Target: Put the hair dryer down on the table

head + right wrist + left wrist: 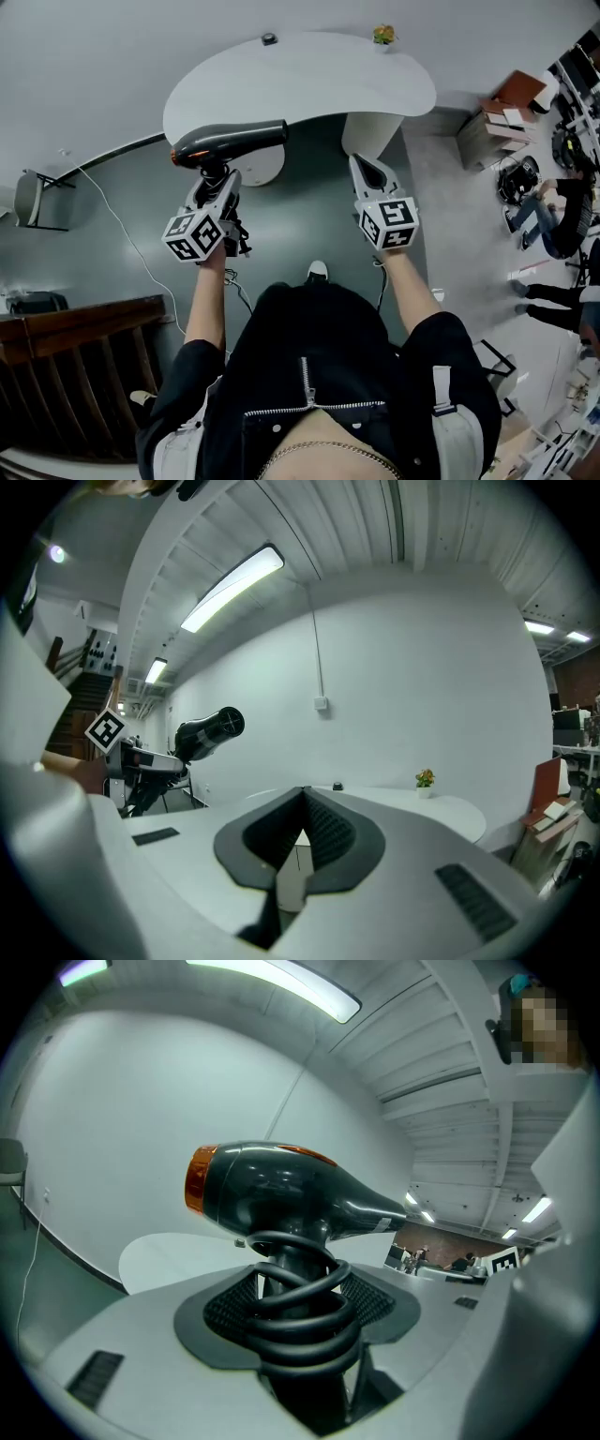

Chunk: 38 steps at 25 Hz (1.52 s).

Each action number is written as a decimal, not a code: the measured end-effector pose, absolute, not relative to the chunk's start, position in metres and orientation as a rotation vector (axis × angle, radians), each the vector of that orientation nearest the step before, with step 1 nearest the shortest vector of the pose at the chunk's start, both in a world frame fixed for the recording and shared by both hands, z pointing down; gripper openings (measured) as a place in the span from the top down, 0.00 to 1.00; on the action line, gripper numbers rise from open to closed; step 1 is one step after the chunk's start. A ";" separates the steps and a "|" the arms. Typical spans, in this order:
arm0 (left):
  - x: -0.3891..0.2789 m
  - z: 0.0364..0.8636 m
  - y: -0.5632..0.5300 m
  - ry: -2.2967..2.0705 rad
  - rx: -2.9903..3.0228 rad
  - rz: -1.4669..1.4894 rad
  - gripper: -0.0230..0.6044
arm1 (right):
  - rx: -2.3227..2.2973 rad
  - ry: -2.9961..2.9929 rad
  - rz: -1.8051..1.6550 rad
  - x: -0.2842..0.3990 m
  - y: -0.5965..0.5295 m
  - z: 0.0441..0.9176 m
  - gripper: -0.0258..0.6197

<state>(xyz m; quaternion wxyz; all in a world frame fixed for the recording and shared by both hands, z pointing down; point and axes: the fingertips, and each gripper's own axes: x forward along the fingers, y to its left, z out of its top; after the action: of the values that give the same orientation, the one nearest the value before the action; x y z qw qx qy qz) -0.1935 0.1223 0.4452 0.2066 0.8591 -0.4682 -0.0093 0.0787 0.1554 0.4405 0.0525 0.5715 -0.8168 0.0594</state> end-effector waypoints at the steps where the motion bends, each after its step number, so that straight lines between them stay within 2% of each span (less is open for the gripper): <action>1: -0.188 0.445 0.118 -1.314 2.387 -0.028 0.51 | 1.723 -2.490 0.178 0.083 0.149 0.441 0.95; 20: -0.121 0.466 0.008 -1.252 2.367 0.006 0.51 | 1.711 -2.527 0.236 0.133 0.045 0.452 0.95; 38: -0.103 0.489 -0.225 -1.117 2.413 0.096 0.51 | 1.792 -2.419 0.299 0.131 -0.172 0.462 0.95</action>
<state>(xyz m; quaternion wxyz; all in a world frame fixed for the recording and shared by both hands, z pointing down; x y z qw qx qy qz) -0.1030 -0.2248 0.4894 0.2383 0.8808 -0.4077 0.0352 0.1314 -0.1723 0.4624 0.0582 0.5914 -0.7982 0.0987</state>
